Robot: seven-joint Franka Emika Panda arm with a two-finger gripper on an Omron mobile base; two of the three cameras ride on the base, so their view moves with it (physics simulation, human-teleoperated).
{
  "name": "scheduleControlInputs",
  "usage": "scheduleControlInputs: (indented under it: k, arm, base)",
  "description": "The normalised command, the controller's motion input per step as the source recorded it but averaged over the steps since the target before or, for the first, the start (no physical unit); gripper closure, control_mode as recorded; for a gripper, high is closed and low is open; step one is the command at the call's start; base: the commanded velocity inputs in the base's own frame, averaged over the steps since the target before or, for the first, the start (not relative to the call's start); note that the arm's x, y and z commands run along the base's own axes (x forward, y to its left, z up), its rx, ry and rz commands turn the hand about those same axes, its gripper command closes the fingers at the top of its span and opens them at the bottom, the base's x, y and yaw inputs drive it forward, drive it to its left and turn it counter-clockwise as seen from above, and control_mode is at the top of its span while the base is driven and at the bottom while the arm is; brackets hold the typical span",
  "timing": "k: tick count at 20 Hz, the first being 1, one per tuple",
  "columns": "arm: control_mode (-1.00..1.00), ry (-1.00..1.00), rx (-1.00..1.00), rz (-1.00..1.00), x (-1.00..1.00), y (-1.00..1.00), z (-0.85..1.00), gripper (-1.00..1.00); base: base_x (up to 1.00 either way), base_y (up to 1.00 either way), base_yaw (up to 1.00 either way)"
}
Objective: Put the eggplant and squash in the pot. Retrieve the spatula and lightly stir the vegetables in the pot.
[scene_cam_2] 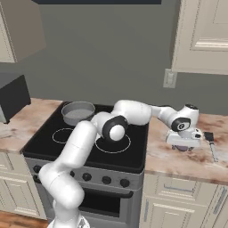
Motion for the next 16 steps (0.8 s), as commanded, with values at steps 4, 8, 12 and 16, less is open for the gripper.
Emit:
scheduleControlInputs:
  k: [4,8,12,16]
  arm:
    - [-1.0,0.04,0.0,0.0,0.0,0.0,-0.02,1.0]
    - [-1.0,0.0,0.0,0.0,0.0,0.0,0.0,1.0]
    - [-1.0,-0.04,0.0,0.0,-0.12,0.02,0.0,1.0]
    - [-1.0,-0.16,0.0,0.05,-0.72,0.25,0.15,1.0]
  base:
    - [0.0,0.0,0.0]
    - [0.0,0.0,0.0]
    - [0.0,0.0,0.0]
    - [0.0,0.0,0.0]
